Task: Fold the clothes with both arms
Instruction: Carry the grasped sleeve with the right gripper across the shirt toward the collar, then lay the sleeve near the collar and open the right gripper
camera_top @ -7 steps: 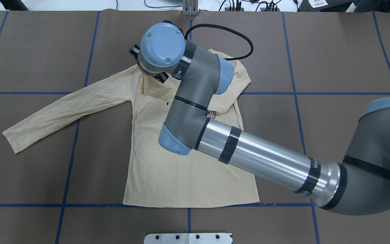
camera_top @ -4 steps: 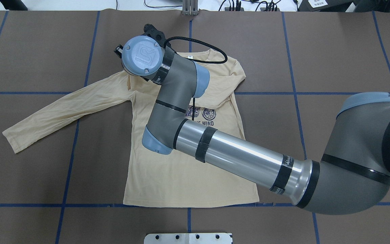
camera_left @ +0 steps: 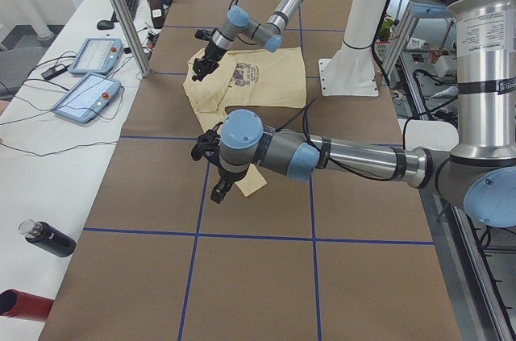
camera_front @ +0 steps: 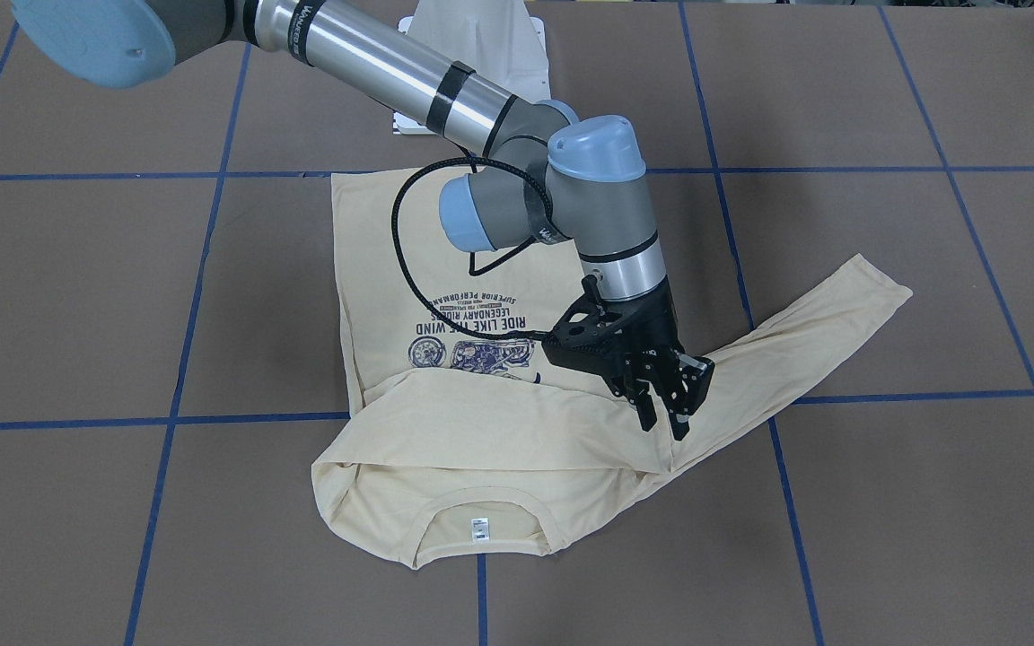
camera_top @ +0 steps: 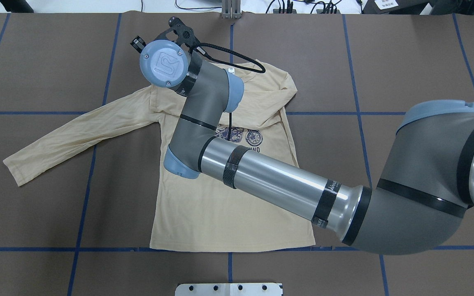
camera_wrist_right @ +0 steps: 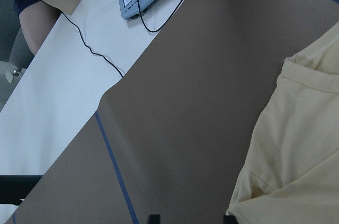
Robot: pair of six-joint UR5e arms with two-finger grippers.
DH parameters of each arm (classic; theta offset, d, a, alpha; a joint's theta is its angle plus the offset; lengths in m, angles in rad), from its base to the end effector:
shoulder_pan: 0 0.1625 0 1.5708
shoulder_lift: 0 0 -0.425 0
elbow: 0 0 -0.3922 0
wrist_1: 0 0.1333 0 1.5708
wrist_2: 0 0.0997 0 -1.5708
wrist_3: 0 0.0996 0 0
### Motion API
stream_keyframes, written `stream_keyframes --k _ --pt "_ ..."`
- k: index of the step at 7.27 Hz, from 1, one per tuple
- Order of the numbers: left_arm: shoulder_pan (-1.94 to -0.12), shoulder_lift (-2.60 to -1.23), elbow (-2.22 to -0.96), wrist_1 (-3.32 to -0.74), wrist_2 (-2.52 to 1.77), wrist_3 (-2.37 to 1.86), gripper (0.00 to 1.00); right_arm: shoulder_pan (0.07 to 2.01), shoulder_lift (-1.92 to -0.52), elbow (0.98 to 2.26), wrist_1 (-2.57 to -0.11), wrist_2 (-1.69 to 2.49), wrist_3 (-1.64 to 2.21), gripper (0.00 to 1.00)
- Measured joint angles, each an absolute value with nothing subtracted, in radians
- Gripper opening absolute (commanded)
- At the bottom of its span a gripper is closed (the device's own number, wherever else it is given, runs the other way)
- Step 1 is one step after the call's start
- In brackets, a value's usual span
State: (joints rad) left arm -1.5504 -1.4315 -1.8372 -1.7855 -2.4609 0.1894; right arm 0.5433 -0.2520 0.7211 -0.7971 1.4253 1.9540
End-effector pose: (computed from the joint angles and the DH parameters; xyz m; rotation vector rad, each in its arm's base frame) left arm -0.0468 -0.4460 0.5593 0.3938 0.8549 0.3462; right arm -0.6827 -0.5849 0.0285 0.2341 -1.2755 0.8893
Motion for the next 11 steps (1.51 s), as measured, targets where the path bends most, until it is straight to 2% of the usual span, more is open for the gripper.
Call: stream_keyframes --k 2,3,5,6,8,11 --pt "-1.526 -1.43 -1.825 -1.805 -2.486 0.104 0.99 0.545 -0.25 0.731 -0.787 1.424 2.004 0.99" --pt "-1.488 -1.431 -1.806 -1.864 -2.485 0.024 0.98 0.545 -0.301 0.809 -0.789 1.441 2.029 0.99" --pt "-1.377 -1.43 -1.716 -2.068 -2.434 -0.116 0.99 0.557 -0.489 1.034 -0.792 1.491 2.038 0.99" --pt "-1.315 -1.43 -1.663 -2.158 -2.411 -0.208 0.98 0.562 -0.546 1.089 -0.793 1.505 2.032 0.99" --pt "-1.205 -1.444 -1.554 -2.292 -2.399 -0.299 0.86 0.565 -0.603 1.135 -0.793 1.515 2.024 0.99" --pt "-1.096 -1.504 -1.461 -2.352 -2.397 -0.313 0.7 0.559 -0.643 1.154 -0.79 1.517 1.998 0.99"
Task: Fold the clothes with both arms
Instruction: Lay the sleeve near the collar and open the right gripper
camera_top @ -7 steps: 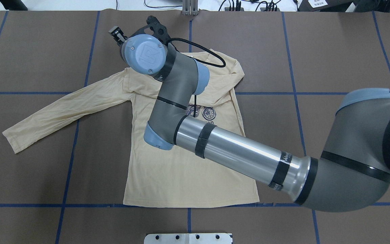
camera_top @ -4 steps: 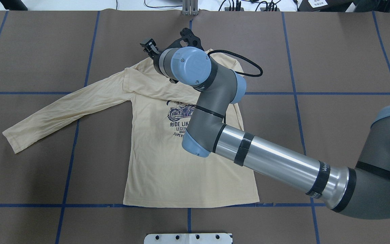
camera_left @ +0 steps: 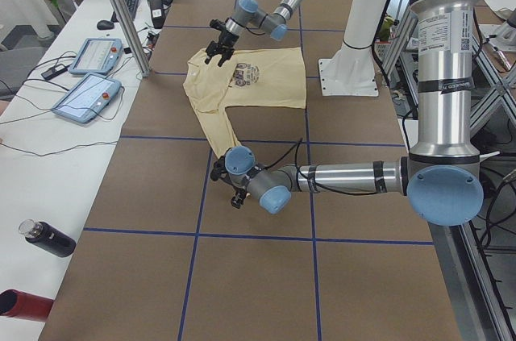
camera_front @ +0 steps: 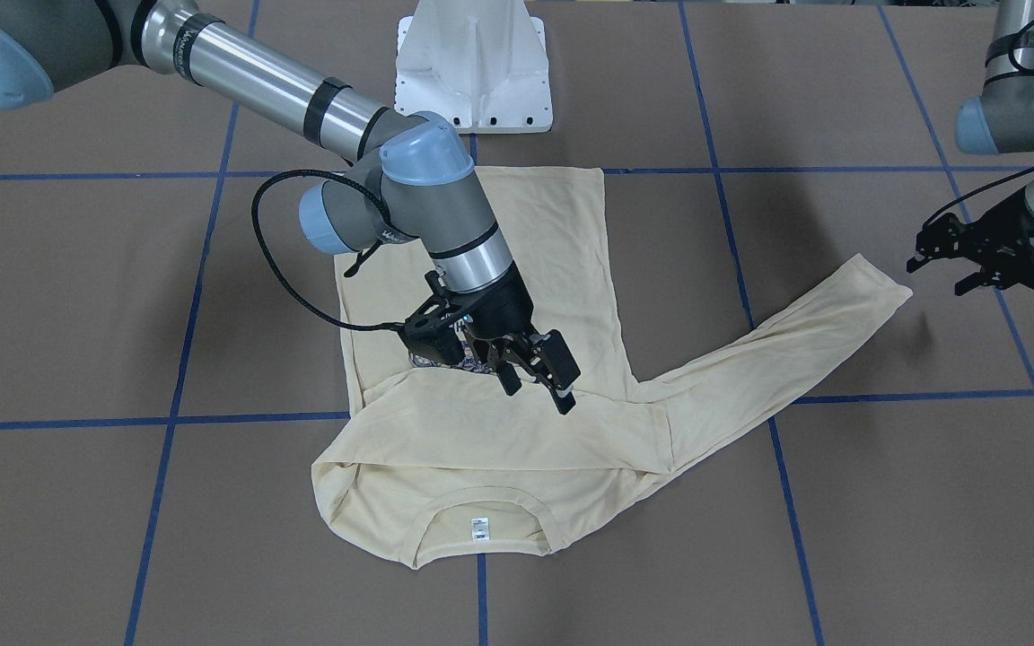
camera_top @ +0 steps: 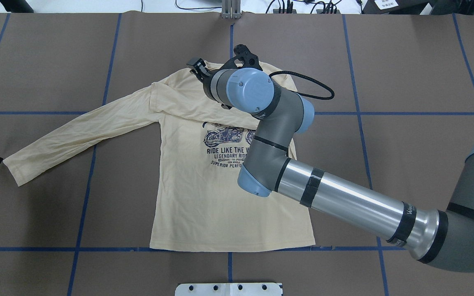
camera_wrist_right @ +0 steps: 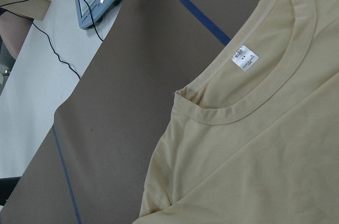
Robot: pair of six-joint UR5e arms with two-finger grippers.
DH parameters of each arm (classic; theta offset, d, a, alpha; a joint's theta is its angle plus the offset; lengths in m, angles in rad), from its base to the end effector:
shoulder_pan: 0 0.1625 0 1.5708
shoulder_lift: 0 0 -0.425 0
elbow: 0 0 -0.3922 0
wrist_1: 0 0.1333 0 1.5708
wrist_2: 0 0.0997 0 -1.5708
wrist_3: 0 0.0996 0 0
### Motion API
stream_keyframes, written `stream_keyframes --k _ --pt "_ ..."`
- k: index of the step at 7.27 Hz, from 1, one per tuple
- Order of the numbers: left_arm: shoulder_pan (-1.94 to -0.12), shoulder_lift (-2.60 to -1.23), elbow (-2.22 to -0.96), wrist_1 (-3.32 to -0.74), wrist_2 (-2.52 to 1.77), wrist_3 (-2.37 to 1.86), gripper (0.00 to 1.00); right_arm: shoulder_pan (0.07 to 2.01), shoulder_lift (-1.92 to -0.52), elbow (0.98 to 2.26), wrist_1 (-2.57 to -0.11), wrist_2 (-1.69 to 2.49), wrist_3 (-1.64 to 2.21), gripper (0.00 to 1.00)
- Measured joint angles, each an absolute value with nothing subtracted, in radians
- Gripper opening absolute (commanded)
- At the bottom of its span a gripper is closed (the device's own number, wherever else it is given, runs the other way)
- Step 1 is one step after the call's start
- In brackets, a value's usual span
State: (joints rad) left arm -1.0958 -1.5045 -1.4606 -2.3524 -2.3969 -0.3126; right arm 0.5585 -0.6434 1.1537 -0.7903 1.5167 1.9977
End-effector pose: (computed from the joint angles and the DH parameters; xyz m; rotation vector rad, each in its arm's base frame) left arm 0.1653 -0.4529 0.6542 0.2202 0.9619 0.3988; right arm -0.6095 -0.5444 0.1576 0.1363 -1.3355 0.8747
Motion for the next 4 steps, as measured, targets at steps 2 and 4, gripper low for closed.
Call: stream_keyframes --k 2,4 --pt "-1.079 -1.526 -1.435 -2.357 -2.397 -0.313 0.66 0.548 -0.657 1.163 -0.788 1.516 1.984 0.99" --pt "-1.072 -1.542 -1.417 -2.358 -2.397 -0.313 0.57 0.541 -0.663 1.166 -0.787 1.516 1.98 0.99"
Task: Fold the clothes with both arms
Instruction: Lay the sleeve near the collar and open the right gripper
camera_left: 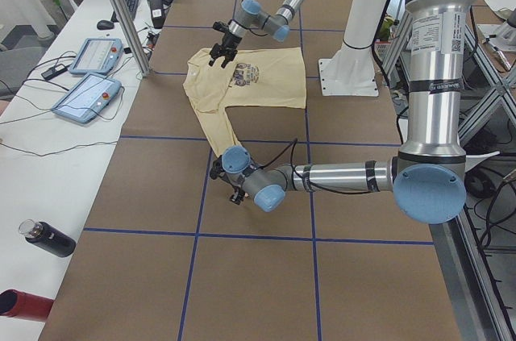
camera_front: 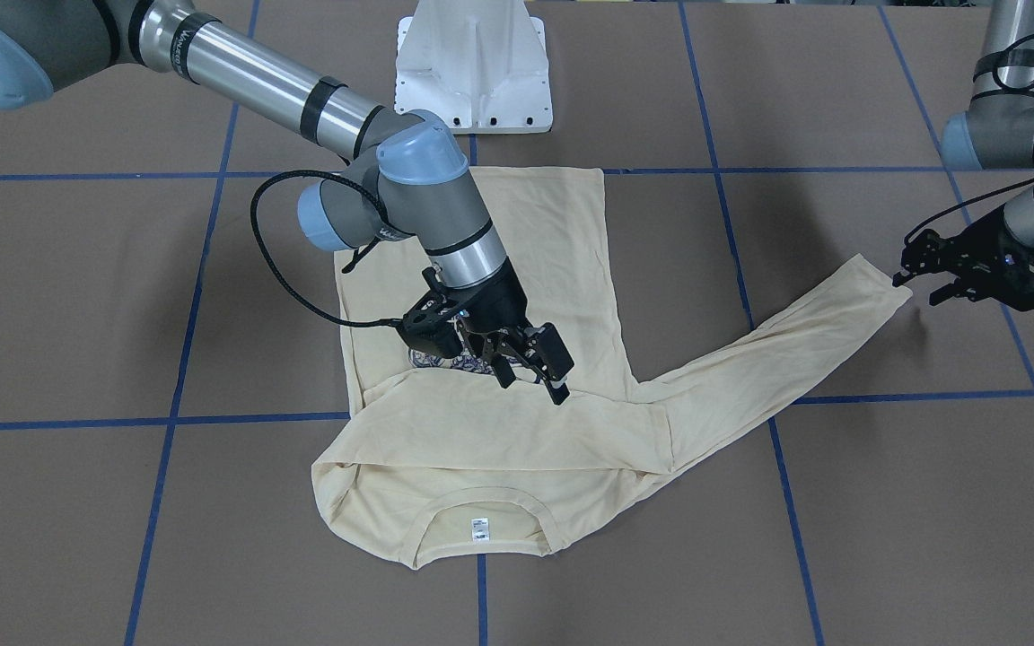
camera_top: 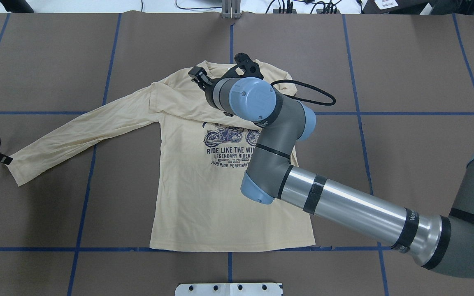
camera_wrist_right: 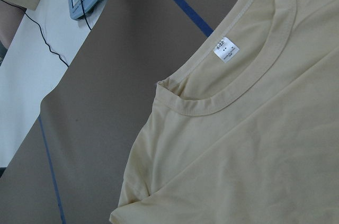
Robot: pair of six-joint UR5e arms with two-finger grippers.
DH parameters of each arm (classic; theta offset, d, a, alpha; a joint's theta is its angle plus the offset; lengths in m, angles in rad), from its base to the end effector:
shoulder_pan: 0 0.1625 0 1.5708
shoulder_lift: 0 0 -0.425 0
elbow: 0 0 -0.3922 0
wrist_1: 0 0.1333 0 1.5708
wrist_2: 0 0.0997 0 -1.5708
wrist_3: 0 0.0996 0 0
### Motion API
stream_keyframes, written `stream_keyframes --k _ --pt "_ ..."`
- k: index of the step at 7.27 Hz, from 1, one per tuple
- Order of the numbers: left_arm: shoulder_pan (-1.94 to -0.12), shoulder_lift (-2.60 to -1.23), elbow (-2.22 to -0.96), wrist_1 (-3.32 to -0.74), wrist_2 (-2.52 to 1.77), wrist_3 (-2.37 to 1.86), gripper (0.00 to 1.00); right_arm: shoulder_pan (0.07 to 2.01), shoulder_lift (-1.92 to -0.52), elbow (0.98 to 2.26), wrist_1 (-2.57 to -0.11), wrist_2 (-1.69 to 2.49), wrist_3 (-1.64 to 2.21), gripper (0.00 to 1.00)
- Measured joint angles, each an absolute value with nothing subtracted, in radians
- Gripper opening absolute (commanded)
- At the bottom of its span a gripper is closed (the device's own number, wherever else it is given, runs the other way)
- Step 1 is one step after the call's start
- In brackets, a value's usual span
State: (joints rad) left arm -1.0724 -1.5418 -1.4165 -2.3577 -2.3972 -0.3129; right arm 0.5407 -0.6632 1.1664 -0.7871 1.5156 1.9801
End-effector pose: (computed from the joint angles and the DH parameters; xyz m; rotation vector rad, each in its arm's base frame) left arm 0.1833 -0.4623 0.6578 0.2075 0.9650 0.4195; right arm -0.6161 -0.5318 0.1672 0.1366 -1.3280 0.8463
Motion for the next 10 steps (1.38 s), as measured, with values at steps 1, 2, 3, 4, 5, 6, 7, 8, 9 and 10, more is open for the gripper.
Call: stream_keyframes --k 1,2,3,4,5,6,7,8,9,10 --pt "-1.071 -1.544 -1.414 -2.358 -2.398 -0.313 0.57 0.539 -0.664 1.167 -0.787 1.516 1.979 0.99" --pt "-1.068 -1.544 -1.411 -2.358 -2.399 -0.313 0.56 0.539 -0.665 1.167 -0.787 1.516 1.979 0.99" --pt "-1.064 -1.545 -1.408 -2.358 -2.4 -0.313 0.55 0.538 -0.665 1.167 -0.787 1.516 1.98 0.99" --pt "-1.058 -1.545 -1.407 -2.358 -2.401 -0.313 0.55 0.537 -0.664 1.167 -0.787 1.516 1.98 0.99" --pt "-1.055 -1.545 -1.406 -2.357 -2.402 -0.313 0.47 0.536 -0.664 1.169 -0.787 1.516 1.98 0.99" --pt "-1.053 -1.545 -1.404 -2.357 -2.402 -0.313 0.3 0.536 -0.664 1.17 -0.787 1.516 1.981 0.99" --pt "-1.053 -1.545 -1.401 -2.356 -2.403 -0.313 0.13 0.535 -0.663 1.171 -0.787 1.516 1.981 0.99" --pt "-1.052 -1.545 -1.4 -2.356 -2.403 -0.313 0.0 0.535 -0.663 1.172 -0.787 1.515 1.982 0.99" --pt "-1.052 -1.545 -1.399 -2.356 -2.402 -0.313 0.0 0.535 -0.663 1.172 -0.787 1.515 1.982 0.99" --pt "-1.052 -1.545 -1.4 -2.357 -2.402 -0.319 0.0 0.536 -0.664 1.176 -0.787 1.517 1.983 0.99"
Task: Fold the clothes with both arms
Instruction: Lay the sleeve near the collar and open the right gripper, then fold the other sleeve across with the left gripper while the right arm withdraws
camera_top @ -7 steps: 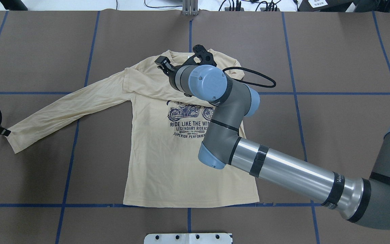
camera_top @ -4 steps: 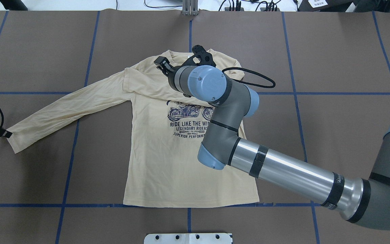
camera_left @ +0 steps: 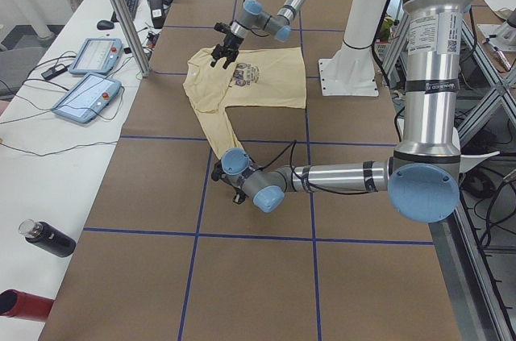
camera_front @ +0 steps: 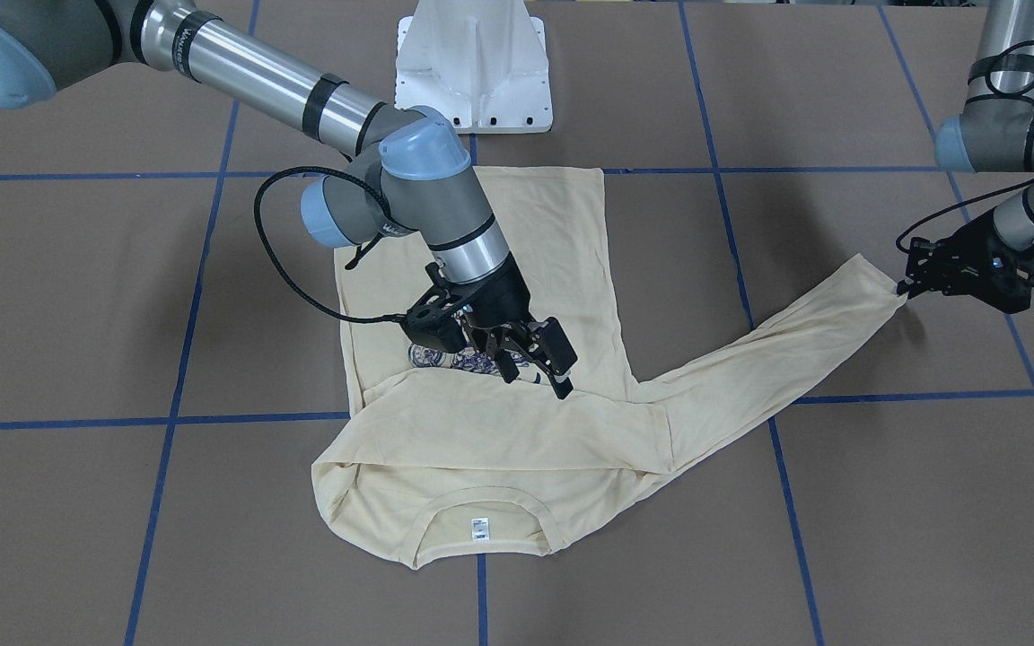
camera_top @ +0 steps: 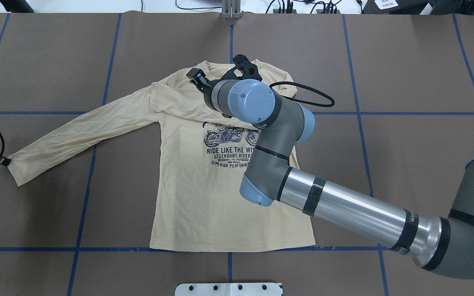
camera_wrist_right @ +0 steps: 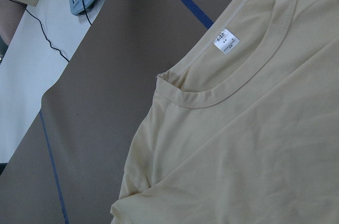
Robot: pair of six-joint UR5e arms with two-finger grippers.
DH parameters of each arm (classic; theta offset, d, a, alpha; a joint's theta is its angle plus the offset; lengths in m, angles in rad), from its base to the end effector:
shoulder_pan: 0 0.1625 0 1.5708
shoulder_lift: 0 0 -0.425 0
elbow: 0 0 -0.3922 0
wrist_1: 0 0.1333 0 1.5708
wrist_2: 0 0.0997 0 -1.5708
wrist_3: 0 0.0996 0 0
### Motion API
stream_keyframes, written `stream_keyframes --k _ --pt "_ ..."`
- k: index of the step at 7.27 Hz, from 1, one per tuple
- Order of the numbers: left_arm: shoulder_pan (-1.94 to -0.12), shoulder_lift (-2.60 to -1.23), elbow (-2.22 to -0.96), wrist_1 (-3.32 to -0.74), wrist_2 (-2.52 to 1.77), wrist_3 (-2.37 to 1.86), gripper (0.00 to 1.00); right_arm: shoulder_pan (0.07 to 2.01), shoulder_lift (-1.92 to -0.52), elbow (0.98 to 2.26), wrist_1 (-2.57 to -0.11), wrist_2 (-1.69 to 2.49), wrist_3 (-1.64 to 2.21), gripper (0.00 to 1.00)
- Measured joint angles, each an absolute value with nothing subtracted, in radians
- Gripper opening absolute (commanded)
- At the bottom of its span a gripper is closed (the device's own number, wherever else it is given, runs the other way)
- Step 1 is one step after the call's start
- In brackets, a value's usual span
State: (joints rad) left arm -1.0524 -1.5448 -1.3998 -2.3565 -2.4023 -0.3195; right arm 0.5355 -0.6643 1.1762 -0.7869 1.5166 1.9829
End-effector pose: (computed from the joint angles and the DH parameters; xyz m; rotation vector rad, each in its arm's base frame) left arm 0.1928 -0.4585 0.6646 0.1789 0.9679 0.4272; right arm -0.6167 -0.5272 0.1635 0.1308 -1.3374 0.8419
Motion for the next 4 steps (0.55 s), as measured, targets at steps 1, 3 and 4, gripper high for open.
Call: stream_keyframes --k 1,3,4 --pt "-1.052 -1.545 -1.408 -2.357 -2.407 -0.35 0.0 0.541 -0.681 1.196 -0.786 1.536 1.982 0.99" --pt "-1.053 -1.571 -1.445 -2.355 -2.505 -0.506 0.0 0.597 -0.816 1.327 -0.784 1.677 1.948 0.99" --pt "-1.054 -1.609 -1.479 -2.351 -2.558 -0.62 0.0 0.639 -0.912 1.392 -0.782 1.763 1.879 0.99"
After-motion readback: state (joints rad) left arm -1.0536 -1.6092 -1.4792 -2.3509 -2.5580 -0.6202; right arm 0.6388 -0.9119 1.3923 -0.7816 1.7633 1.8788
